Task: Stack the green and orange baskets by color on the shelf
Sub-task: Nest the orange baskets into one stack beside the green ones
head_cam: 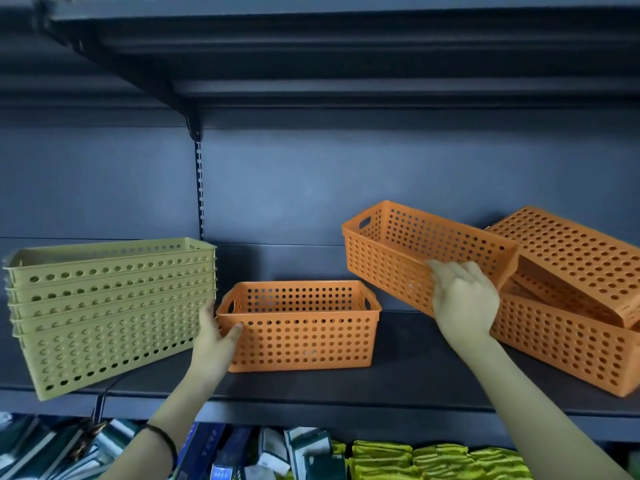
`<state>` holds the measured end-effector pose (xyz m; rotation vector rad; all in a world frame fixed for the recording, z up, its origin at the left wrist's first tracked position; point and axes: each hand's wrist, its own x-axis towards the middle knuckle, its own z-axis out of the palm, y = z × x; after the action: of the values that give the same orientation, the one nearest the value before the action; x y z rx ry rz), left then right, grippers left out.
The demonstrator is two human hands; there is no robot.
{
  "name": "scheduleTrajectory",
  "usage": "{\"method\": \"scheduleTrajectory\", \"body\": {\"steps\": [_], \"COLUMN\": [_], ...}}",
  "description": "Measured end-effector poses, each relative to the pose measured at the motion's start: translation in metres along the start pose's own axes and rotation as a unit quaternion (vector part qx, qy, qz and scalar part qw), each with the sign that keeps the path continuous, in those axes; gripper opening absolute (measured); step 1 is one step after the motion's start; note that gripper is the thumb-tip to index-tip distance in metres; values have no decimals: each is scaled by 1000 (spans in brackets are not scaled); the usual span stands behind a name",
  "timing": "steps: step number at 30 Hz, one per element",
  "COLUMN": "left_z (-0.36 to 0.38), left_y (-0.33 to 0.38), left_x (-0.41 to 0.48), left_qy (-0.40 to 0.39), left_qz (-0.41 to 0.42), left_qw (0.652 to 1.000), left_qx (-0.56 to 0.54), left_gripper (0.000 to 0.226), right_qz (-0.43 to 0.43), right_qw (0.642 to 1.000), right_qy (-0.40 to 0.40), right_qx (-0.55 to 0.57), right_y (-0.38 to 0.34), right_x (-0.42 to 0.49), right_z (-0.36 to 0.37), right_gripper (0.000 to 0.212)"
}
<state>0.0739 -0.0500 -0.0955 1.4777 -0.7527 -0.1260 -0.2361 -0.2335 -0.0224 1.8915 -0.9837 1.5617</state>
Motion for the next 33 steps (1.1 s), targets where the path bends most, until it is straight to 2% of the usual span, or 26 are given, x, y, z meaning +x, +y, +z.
{"method": "scheduleTrajectory", "body": {"steps": [2, 6, 11, 16, 20, 25, 28, 33], "left_z": [-1, -5, -6, -3, -3, -2, 6, 26], "left_y": [-3, -11, -8, -9, -14, -18, -16, -11], "left_x": [4, 9, 10, 9, 13, 14, 12, 9], "left_qy": [-15, -23, -43, -47, -44, -53, -51, -41], "left_qz": [-13, -26, -22, -6, 15, 6, 16, 22], "left_qw": [1000, 999, 999, 998, 998, 999, 999, 999], "left_qx": [22, 35, 18, 30, 37, 1, -1, 21], "left_gripper": [68, 66, 65, 66, 58, 58, 57, 57], "right_qz": [-7, -89, -179, -233, -195, -131, -124, -125], "right_qw": [1000, 990, 969, 946, 949, 944, 930, 923], "right_qy": [6, 31, -14, -66, -102, -197, -252, -276], "right_qx": [23, 103, 170, 215, 225, 230, 237, 237], "right_y": [-8, -34, -61, -89, -106, -99, -86, -70], "right_x": [1, 5, 15, 15, 10, -4, -19, -26], "right_z": [2, 6, 20, 32, 39, 49, 51, 45], "right_gripper": [32, 23, 24, 24, 23, 25, 26, 32]}}
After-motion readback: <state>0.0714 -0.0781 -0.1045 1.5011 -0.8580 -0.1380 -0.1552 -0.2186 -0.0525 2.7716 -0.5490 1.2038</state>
